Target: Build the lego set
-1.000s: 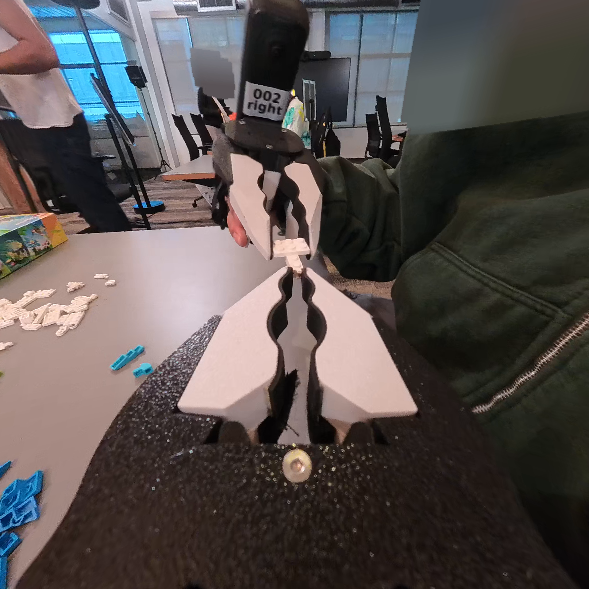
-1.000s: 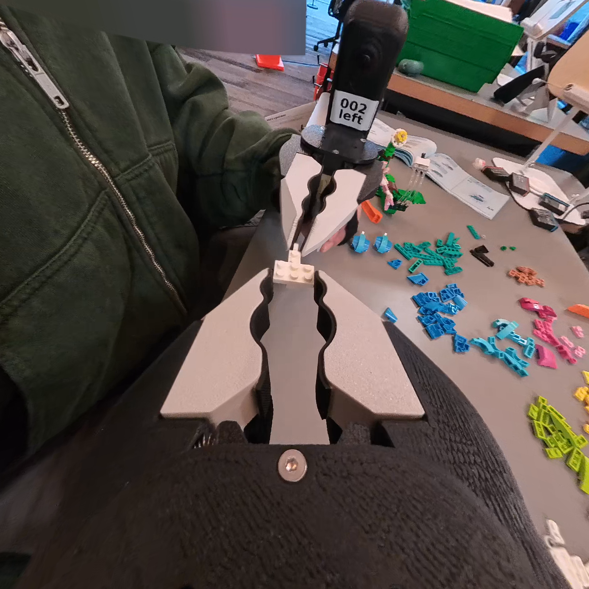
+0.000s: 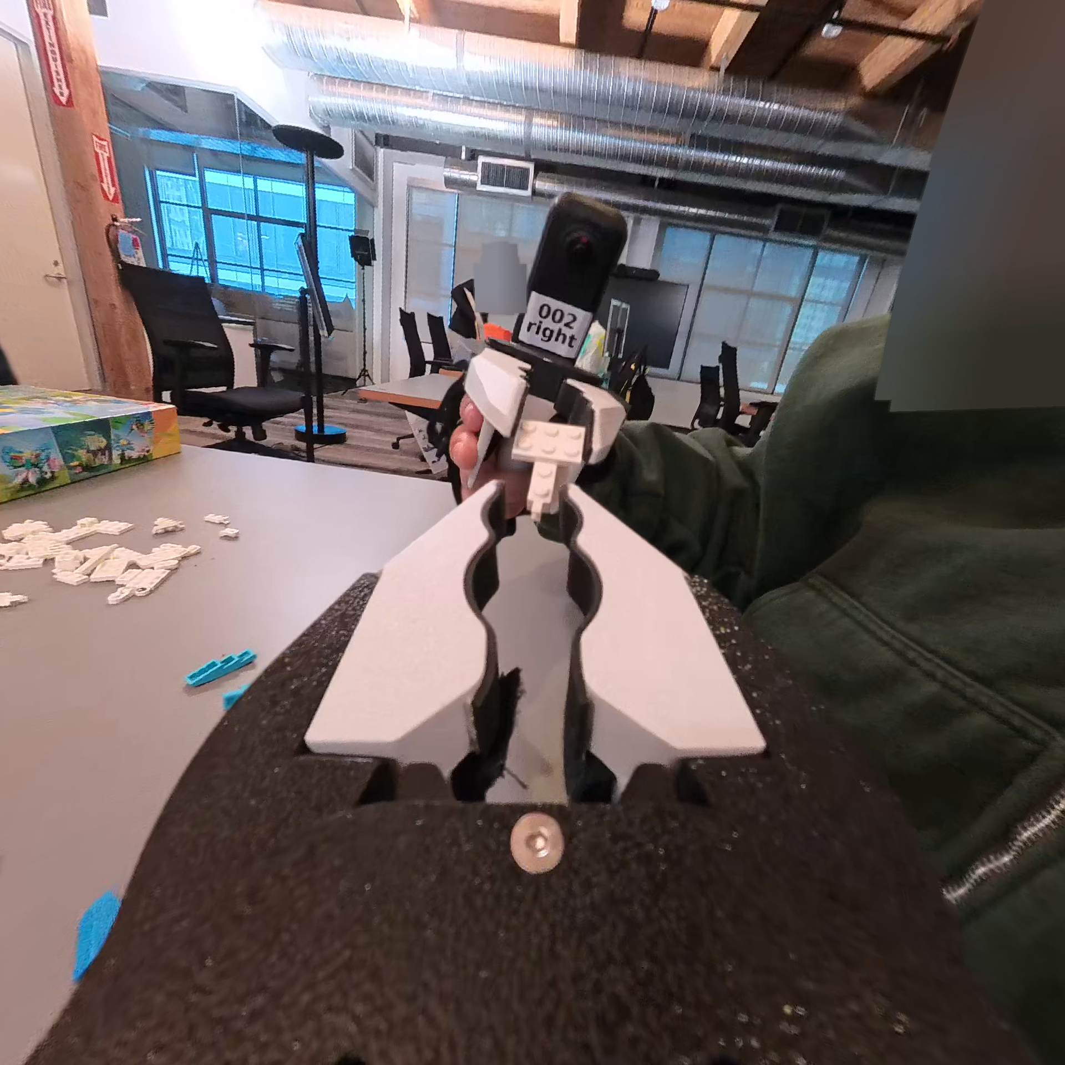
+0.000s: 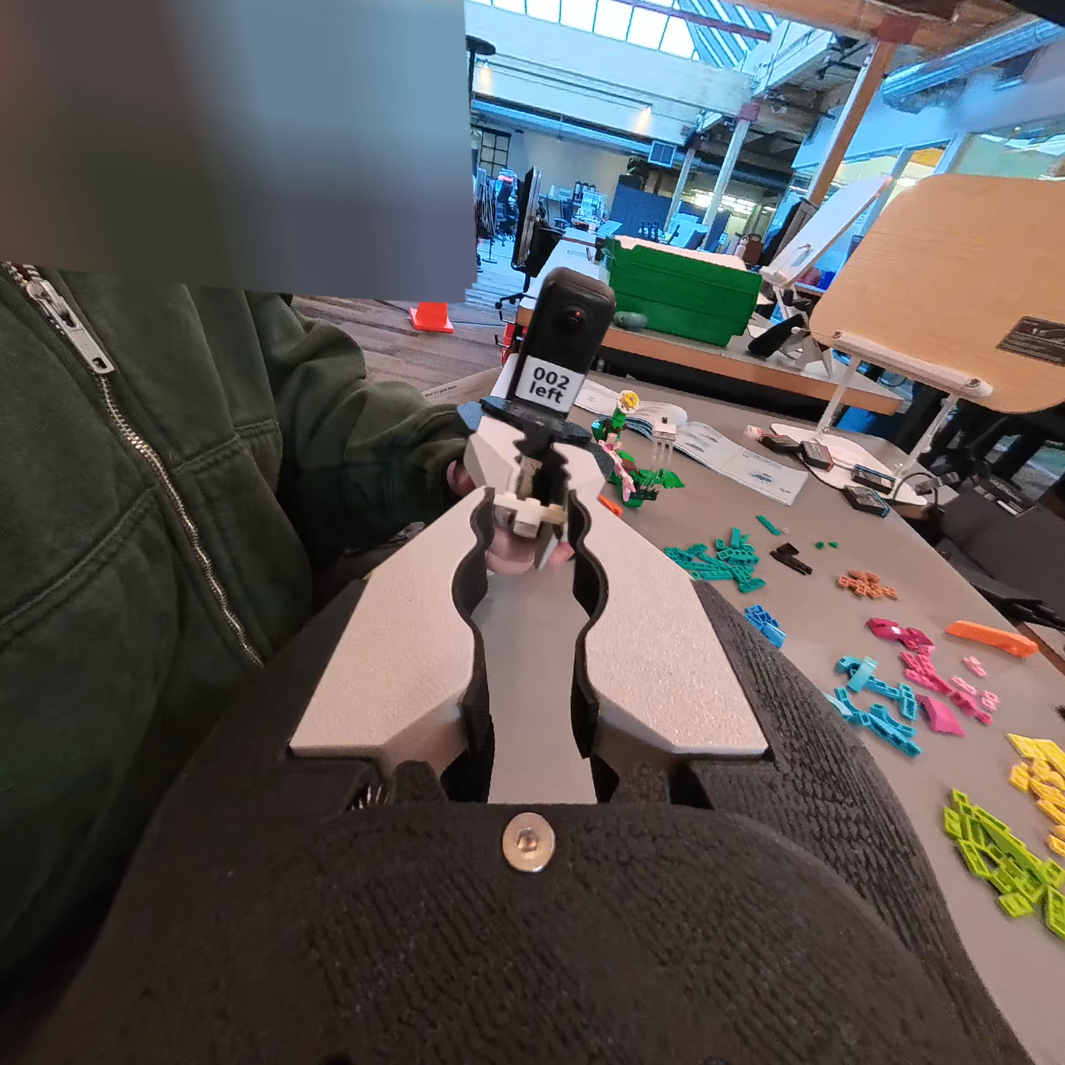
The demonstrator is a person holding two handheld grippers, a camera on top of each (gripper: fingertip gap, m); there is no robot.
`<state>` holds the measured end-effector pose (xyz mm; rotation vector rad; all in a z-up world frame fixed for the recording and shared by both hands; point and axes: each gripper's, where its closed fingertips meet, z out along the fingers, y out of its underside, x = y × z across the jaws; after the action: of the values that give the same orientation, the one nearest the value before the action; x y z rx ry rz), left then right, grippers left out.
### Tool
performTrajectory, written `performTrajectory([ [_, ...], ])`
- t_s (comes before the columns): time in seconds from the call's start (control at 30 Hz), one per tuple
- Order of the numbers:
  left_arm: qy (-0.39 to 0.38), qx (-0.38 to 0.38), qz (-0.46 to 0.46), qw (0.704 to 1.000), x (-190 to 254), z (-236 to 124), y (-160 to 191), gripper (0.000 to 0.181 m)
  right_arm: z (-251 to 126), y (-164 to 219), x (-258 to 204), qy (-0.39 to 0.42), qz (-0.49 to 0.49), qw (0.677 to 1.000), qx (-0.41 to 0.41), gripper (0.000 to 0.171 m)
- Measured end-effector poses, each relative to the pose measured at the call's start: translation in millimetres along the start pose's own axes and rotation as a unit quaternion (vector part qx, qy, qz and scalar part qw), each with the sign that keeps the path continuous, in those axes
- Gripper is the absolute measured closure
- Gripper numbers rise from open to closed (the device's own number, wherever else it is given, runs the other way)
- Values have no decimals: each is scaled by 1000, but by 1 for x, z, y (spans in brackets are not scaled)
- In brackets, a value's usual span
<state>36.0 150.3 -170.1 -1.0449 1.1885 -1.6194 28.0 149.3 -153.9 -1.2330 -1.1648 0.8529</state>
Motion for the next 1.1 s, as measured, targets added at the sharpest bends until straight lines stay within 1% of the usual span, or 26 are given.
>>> performTrajectory([
  [0.1, 4, 0, -7, 1000, 0, -1, -1, 175, 1, 1, 0, 5, -8, 1000, -3, 148],
  [0.17, -2, -5, -1, 1000, -1, -1, 0, 175, 1, 2, 1, 7, -9, 1000, -4, 148],
  [0.23, -4, -4, -1, 1000, -1, -1, -1, 172, 1, 0, 1, 7, -10, 1000, 0, 148],
  [0.3, 4, -6, -22, 1000, -1, -1, 1, 163, 0, -2, 0, 4, -8, 1000, 8, 148],
  [0.33, 10, -4, -32, 999, -1, -1, 1, 162, 0, -3, 0, 4, -7, 1000, 9, 148],
  [0.37, 16, 0, -40, 999, 1, -1, 1, 165, 1, -3, -1, 3, -8, 1000, 8, 148],
  [0.4, 21, 2, -44, 999, 2, -1, 0, 174, 1, -2, 0, 6, -9, 1000, 7, 148],
  [0.43, 24, -2, -47, 999, 3, 0, 1, 175, 1, -2, 0, 8, -12, 1000, 7, 148],
  [0.47, 22, -12, -54, 998, 2, 1, 3, 176, 1, -1, 2, 16, -15, 1000, 3, 145],
  [0.53, -9, -41, -60, 997, -9, 1, 9, 176, 0, 0, 8, 42, -43, 998, -9, 130],
  [0.57, -19, -53, -65, 996, -13, -1, 12, 176, 0, 1, 9, 57, -74, 995, -25, 123],
  [0.63, -35, -76, -89, 993, -21, -4, 17, 176, -1, 10, 13, 88, -171, 977, -93, 119],
  [0.67, -37, -88, -106, 990, -24, -5, 20, 176, -2, 18, 15, 101, -229, 958, -137, 118],
  [0.7, -40, -95, -121, 987, -26, -6, 22, 176, -3, 25, 17, 111, -290, 933, -182, 119],
  [0.77, -29, -111, -147, 982, -24, -7, 26, 176, -5, 37, 21, 124, -399, 870, -263, 124],
  [0.8, -26, -123, -158, 979, -23, -7, 29, 176, -6, 42, 21, 124, -438, 842, -290, 129],
  [0.83, -24, -129, -162, 978, -22, -7, 31, 176, -4, 46, 20, 119, -461, 824, -307, 135],
  [0.87, -20, -130, -165, 977, -21, -7, 32, 176, -2, 49, 18, 113, -472, 816, -314, 140],
  [0.97, -17, -127, -171, 977, -21, -8, 32, 176, -1, 51, 17, 109, -486, 806, -318, 158],
  [1.0, -21, -121, -172, 977, -22, -8, 30, 176, -1, 52, 18, 110, -483, 807, -320, 160],
  [1.07, -32, -101, -182, 978, -26, -8, 24, 175, -2, 52, 22, 122, -455, 821, -322, 161],
  [1.1, -43, -92, -187, 977, -29, -8, 22, 168, -3, 53, 24, 125, -433, 832, -322, 161],
])
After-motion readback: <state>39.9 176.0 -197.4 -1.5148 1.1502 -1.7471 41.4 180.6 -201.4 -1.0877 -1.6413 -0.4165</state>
